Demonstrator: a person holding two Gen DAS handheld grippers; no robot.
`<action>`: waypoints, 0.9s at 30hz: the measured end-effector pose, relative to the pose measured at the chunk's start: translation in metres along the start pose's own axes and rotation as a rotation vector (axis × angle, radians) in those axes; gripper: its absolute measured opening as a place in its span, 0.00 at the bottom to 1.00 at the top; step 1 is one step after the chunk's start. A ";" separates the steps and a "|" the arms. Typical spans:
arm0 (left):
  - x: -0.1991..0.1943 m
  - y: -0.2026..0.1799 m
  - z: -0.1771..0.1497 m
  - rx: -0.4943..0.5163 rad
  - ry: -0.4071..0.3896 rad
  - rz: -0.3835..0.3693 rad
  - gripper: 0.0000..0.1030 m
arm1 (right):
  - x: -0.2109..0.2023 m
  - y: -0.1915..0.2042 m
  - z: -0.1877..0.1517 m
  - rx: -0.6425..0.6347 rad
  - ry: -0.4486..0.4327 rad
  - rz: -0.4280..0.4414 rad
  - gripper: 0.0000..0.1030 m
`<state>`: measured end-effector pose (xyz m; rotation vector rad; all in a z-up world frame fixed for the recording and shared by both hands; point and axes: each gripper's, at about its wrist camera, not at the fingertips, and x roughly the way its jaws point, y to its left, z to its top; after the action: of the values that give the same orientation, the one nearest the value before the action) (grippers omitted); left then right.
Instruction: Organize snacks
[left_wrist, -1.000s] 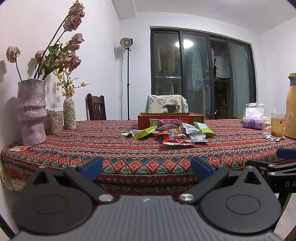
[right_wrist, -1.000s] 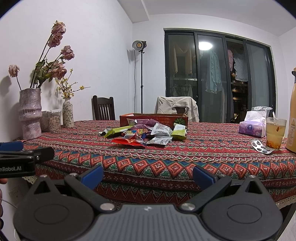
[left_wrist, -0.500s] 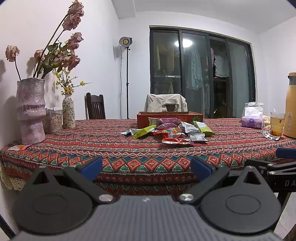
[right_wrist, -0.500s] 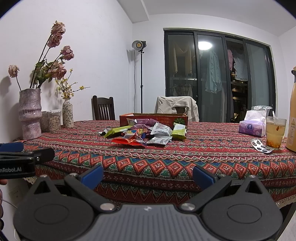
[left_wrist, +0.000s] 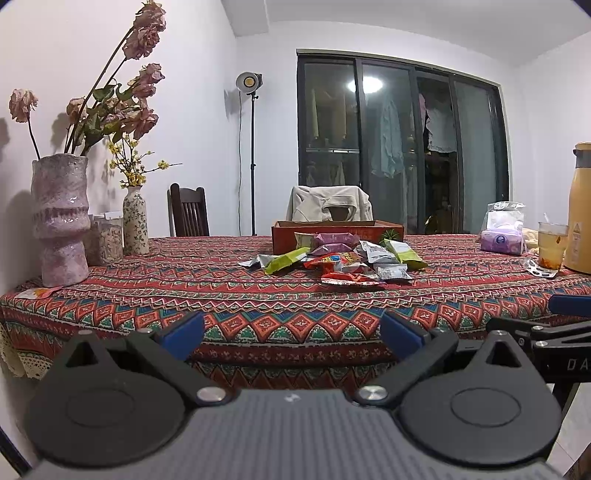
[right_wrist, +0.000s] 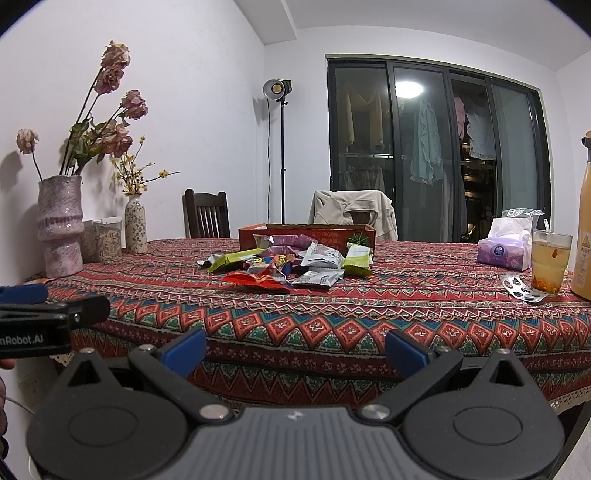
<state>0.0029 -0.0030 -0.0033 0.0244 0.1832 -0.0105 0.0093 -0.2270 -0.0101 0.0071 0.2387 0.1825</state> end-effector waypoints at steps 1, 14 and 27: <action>0.000 0.000 0.000 0.000 0.000 0.000 1.00 | 0.000 0.000 0.000 0.000 0.000 0.000 1.00; 0.001 0.000 -0.003 -0.002 0.007 -0.003 1.00 | 0.000 0.000 0.000 0.001 0.000 0.000 1.00; 0.018 0.006 0.007 0.006 0.019 0.003 1.00 | 0.009 -0.007 0.000 0.018 -0.005 0.003 1.00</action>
<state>0.0215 0.0028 0.0001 0.0309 0.2021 -0.0077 0.0187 -0.2320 -0.0123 0.0254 0.2358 0.1831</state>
